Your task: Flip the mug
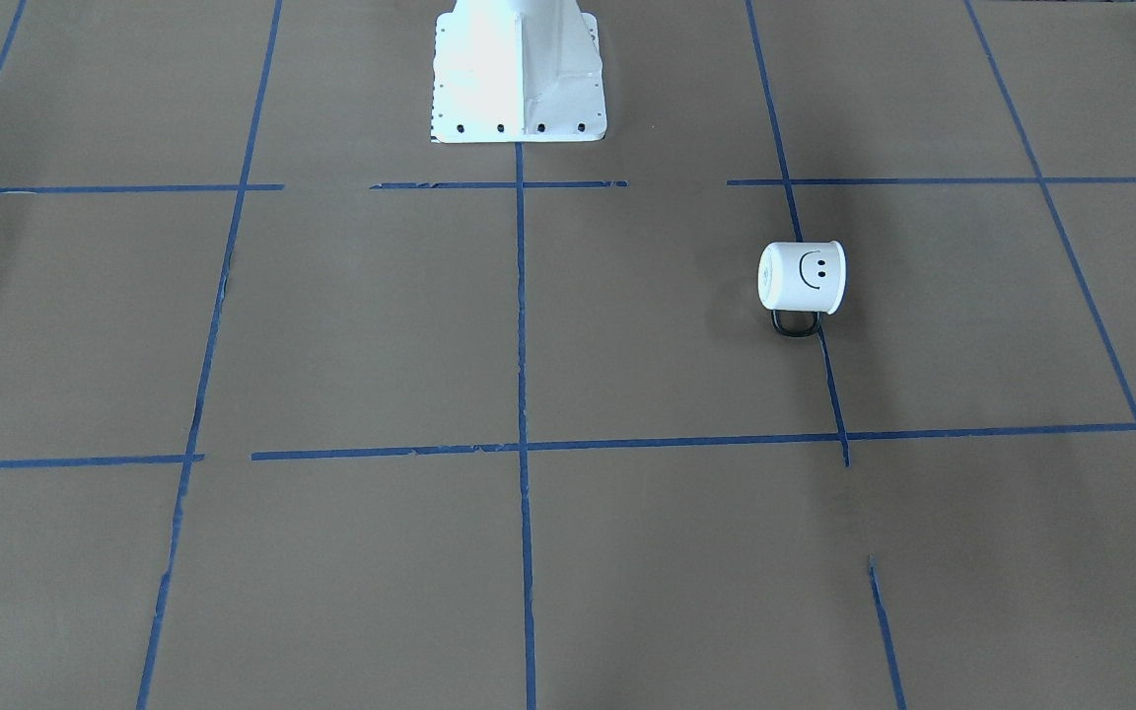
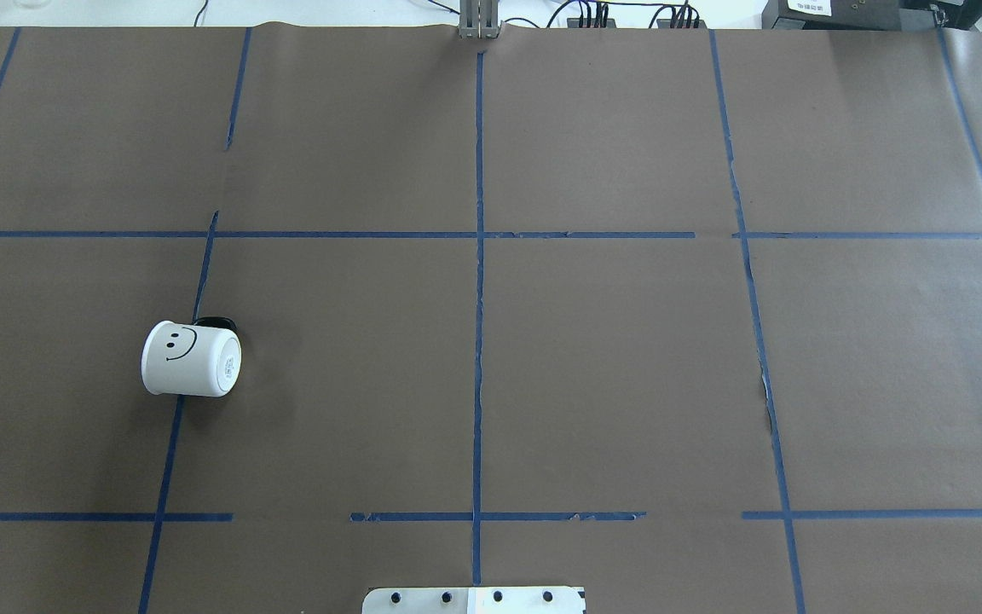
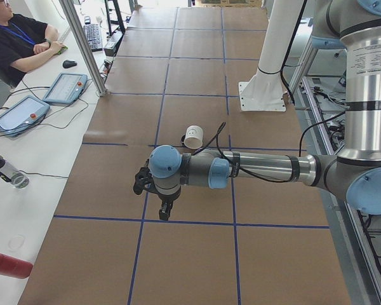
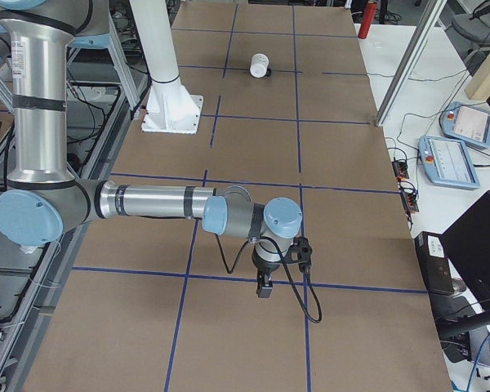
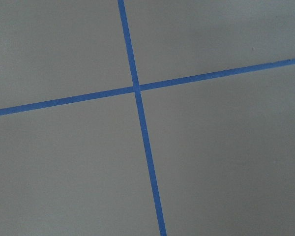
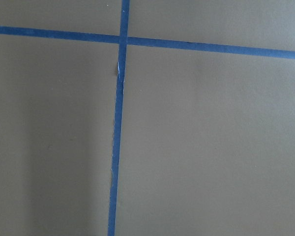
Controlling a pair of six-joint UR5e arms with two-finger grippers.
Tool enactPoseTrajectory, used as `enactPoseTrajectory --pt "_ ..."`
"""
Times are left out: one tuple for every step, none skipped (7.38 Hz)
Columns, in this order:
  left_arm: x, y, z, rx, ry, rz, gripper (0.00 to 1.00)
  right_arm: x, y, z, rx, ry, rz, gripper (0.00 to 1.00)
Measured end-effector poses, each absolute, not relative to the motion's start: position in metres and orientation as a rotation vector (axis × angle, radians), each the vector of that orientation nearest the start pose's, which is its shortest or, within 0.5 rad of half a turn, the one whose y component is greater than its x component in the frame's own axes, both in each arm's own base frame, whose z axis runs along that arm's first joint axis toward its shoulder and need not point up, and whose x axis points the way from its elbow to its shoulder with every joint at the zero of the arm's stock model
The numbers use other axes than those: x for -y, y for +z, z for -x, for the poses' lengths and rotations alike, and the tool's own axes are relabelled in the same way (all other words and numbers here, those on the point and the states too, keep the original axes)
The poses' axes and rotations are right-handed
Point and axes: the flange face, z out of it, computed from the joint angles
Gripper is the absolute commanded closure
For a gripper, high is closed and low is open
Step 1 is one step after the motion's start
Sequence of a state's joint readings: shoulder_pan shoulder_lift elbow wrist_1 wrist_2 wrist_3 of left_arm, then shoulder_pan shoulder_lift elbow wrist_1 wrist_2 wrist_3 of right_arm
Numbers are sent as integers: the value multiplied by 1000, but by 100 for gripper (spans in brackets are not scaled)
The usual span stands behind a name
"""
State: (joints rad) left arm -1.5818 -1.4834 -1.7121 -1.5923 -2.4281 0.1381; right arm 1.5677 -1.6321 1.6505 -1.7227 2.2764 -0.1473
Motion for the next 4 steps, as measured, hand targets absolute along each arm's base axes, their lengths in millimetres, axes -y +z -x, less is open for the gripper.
enactPoseTrajectory --pt "459 621 63 -849 153 -136 0 455 668 -67 712 -97 77 0" --pt "459 620 63 -849 153 -139 0 455 668 -67 712 -97 77 0" --pt "459 621 63 -849 149 -135 0 455 668 -67 712 -97 77 0" --pt "463 619 63 -848 150 -138 0 455 668 -67 712 -97 77 0"
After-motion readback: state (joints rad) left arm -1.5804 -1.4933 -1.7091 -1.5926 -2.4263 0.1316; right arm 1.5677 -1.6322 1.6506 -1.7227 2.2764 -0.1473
